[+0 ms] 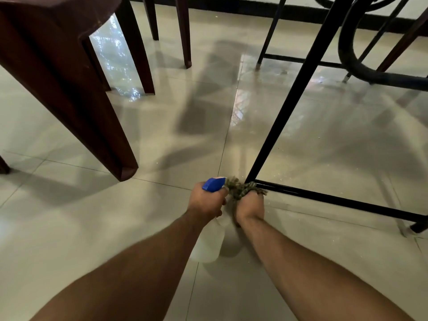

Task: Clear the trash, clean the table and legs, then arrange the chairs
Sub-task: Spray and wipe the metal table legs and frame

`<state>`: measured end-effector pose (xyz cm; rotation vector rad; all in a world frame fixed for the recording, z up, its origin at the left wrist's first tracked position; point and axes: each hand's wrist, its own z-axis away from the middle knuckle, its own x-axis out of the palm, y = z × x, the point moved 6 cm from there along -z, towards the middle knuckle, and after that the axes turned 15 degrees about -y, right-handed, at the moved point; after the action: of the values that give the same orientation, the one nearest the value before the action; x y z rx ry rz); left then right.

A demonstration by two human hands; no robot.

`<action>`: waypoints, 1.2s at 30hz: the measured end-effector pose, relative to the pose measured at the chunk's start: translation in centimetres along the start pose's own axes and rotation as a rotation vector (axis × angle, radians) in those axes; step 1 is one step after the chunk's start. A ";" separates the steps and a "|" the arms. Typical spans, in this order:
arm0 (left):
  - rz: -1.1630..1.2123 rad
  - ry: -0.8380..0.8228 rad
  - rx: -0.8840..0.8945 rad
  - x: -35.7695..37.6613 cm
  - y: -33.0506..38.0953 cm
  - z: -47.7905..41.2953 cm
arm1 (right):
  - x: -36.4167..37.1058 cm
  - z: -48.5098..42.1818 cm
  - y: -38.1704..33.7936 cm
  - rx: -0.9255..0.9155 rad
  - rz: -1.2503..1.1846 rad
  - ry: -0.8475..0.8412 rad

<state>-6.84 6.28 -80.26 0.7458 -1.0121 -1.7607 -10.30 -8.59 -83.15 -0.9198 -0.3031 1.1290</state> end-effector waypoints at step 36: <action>-0.269 -0.344 0.107 24.0 6.5 -1.7 | -28.7 -4.4 -2.3 -0.540 1.424 0.045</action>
<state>-11.66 -17.94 -76.50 0.6827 -1.2906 -2.1306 -18.53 -35.96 -77.55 -1.7206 0.1753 2.3757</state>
